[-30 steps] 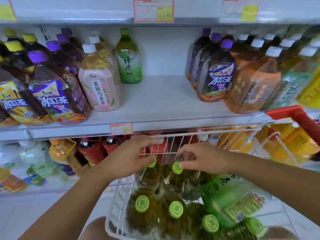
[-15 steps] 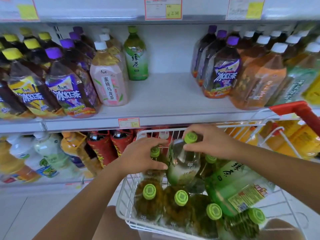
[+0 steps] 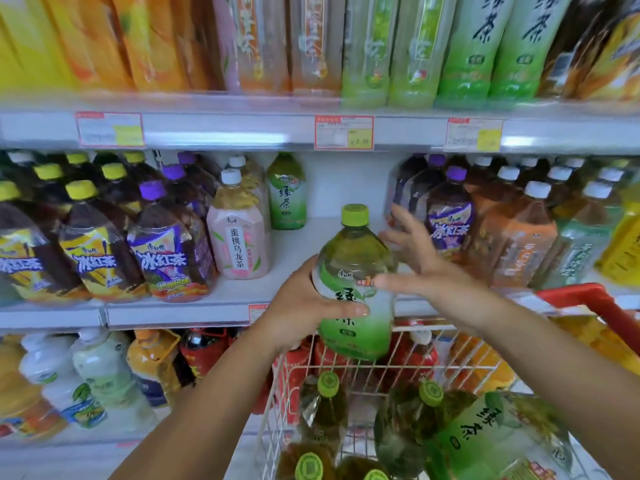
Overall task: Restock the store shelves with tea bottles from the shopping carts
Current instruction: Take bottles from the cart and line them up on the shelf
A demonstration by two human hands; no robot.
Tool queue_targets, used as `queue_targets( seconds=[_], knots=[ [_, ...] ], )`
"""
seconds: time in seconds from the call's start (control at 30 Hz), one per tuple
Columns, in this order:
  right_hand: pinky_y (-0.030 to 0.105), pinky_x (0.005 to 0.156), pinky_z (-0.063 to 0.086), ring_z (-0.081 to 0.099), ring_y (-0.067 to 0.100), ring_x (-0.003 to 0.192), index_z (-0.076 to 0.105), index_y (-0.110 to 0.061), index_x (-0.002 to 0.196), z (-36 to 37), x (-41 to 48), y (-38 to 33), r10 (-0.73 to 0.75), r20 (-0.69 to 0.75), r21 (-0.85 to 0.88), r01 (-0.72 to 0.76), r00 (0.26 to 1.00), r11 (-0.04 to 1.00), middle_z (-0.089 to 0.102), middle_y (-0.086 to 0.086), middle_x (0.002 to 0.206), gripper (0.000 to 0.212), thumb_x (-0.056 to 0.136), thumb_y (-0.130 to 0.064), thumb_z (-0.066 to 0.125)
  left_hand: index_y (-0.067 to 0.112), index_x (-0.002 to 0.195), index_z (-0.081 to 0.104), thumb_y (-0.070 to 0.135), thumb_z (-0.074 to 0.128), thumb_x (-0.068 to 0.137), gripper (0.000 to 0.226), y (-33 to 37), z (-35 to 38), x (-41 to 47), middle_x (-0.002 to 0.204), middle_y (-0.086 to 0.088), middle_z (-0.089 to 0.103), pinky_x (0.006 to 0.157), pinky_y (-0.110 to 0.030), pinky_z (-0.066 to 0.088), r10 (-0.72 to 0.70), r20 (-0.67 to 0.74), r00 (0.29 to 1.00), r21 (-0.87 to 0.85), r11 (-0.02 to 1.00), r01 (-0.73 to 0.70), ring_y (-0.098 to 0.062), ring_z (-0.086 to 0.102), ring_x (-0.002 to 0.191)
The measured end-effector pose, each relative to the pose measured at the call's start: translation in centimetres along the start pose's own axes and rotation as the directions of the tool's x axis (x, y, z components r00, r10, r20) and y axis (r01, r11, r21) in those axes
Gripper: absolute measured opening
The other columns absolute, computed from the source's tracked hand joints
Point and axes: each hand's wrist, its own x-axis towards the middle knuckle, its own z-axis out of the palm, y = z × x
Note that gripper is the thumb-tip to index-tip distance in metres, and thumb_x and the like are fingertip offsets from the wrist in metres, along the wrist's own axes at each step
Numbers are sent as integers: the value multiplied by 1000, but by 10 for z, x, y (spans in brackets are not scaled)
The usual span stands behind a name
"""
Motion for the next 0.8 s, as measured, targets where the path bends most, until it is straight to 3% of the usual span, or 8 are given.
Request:
queue_targets(
  seconds=[0.07,0.17,0.23,0.33,0.4,0.53,0.63,0.8],
  knots=[
    [21,97,46,48,-7,121,8,-51,146,24,0,22,19,9,-34,-19,1000,999,41,-25,137,117,65,-26,88,15,118,62,-6,82,67,59,2,-7,10,106,4,75,79,-21,54,37,-83,996,-39,998,-40,-11,70,99],
    [32,98,50,56,4,116,35,-45,135,35,26,44,-64,-251,-80,45,966,996,58,-17,125,94,61,-25,90,11,125,59,0,85,69,63,4,-15,30,115,-1,72,92,-30,53,78,-81,994,5,997,-78,-15,67,109],
    [38,97,50,59,8,113,48,-40,125,30,49,48,-90,-302,-70,72,949,995,64,-12,119,84,54,-31,91,15,129,56,15,88,68,69,3,-21,40,122,-1,69,102,-40,49,98,-52,994,56,994,-95,-17,63,116],
    [33,94,51,61,14,110,50,-31,122,20,83,55,-119,-334,-53,108,935,993,64,-4,117,78,58,-15,92,33,132,51,39,87,67,75,-5,-44,46,127,18,59,102,-23,40,60,-150,987,351,936,-3,-2,53,120],
    [35,92,51,61,17,108,49,-25,126,16,104,61,-95,-346,-49,83,934,995,64,1,117,80,59,-9,90,28,138,51,55,85,62,87,-23,-67,37,130,15,56,100,-20,37,39,-280,959,486,868,106,-4,50,123],
    [24,79,53,63,16,100,50,-12,122,10,145,84,-19,-356,12,25,934,1000,65,2,110,70,63,-1,86,29,117,70,76,70,52,80,-71,-101,12,121,13,62,103,-26,37,66,-361,930,625,758,188,-7,54,117],
    [27,77,56,63,14,99,41,-8,128,11,173,100,6,-382,48,14,924,999,63,2,112,78,65,-5,86,34,95,76,82,60,57,63,-96,-112,3,96,22,61,89,-28,37,170,-336,926,732,666,144,-11,54,103],
    [14,64,47,54,17,104,26,-13,128,-2,223,111,42,-393,61,-20,918,998,52,13,127,76,75,3,77,41,71,70,73,56,67,35,-109,-108,6,73,27,60,77,-35,36,268,-340,901,779,618,110,-3,53,85]
  ],
)
